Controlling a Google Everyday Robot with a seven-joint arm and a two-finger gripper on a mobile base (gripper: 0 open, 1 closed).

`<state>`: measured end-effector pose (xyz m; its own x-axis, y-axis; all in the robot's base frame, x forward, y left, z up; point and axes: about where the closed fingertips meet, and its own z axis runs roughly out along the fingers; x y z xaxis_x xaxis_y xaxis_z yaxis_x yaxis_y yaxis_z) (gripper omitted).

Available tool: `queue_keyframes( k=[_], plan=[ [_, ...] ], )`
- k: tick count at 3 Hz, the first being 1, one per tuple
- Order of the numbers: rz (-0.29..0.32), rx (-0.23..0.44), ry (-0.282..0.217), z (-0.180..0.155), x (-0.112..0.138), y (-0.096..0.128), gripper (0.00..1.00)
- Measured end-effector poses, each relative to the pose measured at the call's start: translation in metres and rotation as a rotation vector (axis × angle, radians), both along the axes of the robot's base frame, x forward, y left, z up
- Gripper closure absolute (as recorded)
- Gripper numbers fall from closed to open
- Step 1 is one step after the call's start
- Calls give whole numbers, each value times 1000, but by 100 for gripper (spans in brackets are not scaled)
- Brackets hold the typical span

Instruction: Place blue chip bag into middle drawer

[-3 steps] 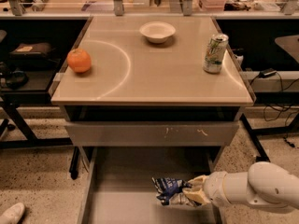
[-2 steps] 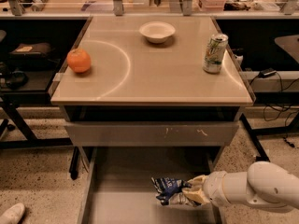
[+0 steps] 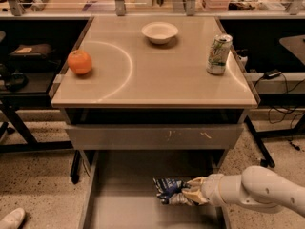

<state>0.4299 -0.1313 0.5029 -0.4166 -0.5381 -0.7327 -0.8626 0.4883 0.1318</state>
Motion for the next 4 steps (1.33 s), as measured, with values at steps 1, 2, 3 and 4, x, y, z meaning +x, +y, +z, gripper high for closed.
queue_keyframes(
  k=[1,2,3,4],
  plan=[
    [-25,29,-50,-48,31,6,100],
    [-34,34,-97,-88,41,14,100],
    [-29,24,-128,-114,41,25,100],
    [-29,23,-129,-113,41,25,80]
  ],
)
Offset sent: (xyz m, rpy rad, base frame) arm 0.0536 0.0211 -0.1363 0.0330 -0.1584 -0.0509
